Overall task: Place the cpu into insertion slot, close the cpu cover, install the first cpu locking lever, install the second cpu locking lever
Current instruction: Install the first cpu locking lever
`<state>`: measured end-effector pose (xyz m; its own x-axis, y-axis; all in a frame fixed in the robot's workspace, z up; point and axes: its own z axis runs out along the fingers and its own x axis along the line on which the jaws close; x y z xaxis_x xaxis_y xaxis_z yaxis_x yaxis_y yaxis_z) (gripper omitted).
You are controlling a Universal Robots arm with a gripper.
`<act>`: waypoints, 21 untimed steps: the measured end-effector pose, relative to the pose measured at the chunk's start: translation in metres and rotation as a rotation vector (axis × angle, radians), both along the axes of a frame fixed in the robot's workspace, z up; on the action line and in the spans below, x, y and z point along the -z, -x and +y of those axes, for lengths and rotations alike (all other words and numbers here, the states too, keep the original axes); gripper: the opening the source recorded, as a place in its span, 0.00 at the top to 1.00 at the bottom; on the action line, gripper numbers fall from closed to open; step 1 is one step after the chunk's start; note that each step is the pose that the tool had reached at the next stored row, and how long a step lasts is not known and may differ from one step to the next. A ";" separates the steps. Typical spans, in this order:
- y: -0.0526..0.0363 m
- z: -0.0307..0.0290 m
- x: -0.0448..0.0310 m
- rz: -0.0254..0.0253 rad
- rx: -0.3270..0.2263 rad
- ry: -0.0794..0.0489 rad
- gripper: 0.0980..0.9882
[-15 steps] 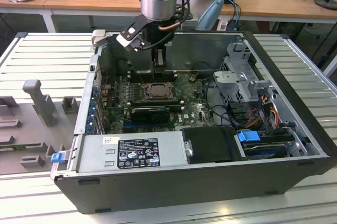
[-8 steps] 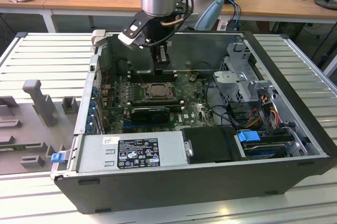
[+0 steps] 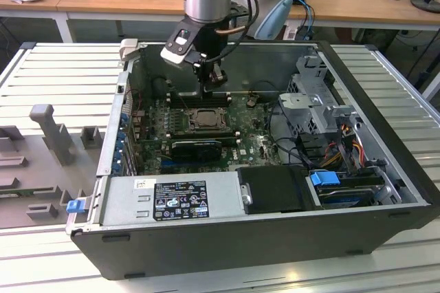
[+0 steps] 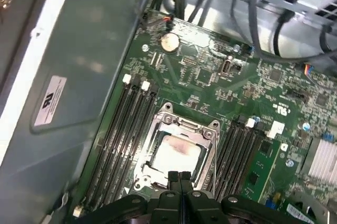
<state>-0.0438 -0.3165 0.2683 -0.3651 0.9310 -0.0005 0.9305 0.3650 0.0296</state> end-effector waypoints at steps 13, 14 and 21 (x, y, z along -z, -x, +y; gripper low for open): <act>0.0000 0.0000 0.0000 0.0000 -0.348 0.000 0.99; 0.0000 0.0000 0.0000 0.0000 -0.395 0.000 0.99; 0.0000 0.0000 0.0000 0.0000 -0.556 0.000 0.99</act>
